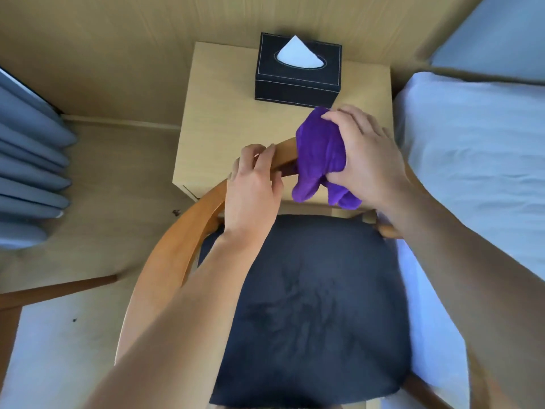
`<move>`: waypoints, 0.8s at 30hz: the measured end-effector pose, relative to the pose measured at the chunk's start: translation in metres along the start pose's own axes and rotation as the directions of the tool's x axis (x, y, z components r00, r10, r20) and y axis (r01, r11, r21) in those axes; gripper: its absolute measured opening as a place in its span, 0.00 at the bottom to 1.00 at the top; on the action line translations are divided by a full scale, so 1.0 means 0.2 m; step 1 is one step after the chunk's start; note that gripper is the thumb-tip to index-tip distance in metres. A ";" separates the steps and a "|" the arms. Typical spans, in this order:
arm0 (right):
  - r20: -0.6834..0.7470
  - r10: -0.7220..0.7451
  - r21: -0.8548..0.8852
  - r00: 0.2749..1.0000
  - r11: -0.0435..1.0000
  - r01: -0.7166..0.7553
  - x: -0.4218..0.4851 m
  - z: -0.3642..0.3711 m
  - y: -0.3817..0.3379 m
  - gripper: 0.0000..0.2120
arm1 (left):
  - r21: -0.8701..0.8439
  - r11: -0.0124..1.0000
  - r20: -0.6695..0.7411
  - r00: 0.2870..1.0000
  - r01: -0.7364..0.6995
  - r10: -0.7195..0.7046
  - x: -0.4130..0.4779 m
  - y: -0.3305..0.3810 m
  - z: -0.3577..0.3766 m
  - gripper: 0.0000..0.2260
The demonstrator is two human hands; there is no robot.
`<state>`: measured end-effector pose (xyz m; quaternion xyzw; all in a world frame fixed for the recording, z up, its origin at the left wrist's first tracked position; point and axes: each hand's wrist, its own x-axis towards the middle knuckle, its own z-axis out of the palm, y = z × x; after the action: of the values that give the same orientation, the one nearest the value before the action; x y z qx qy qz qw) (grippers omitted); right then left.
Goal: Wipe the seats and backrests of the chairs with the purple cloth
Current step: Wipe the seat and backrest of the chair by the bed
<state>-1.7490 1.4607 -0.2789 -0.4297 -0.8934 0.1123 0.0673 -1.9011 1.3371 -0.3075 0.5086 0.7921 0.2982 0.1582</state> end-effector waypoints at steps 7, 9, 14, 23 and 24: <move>-0.025 0.017 0.027 1.000 1.000 -0.017 -0.01 0.02 0.10 0.44 | -0.014 0.995 -0.050 0.994 0.099 -0.100 -0.02 -0.12 0.00 0.20; -0.046 -0.037 -0.048 0.998 0.998 0.035 0.01 0.04 0.05 0.45 | -0.052 0.991 -0.075 0.989 0.126 -0.130 -0.01 -0.12 0.01 0.20; 0.015 -0.258 -0.218 0.966 0.942 0.255 0.10 0.18 -0.25 0.41 | -0.122 0.984 -0.086 0.986 0.130 -0.141 0.01 -0.13 -0.01 0.18; -0.091 -0.106 0.106 0.990 0.988 0.115 0.05 0.10 -0.22 0.52 | -0.645 0.713 0.082 0.953 0.275 -0.293 -0.03 0.04 -0.10 0.14; -0.092 -0.105 0.151 0.990 0.981 0.118 0.05 0.07 -0.19 0.54 | -0.676 0.694 0.082 0.961 0.248 -0.264 -0.01 0.06 -0.10 0.12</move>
<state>-1.7861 1.4434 -0.2830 -0.3765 -0.9010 0.1599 0.1443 -1.9022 1.3335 -0.2841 0.2967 0.6921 0.5478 0.3645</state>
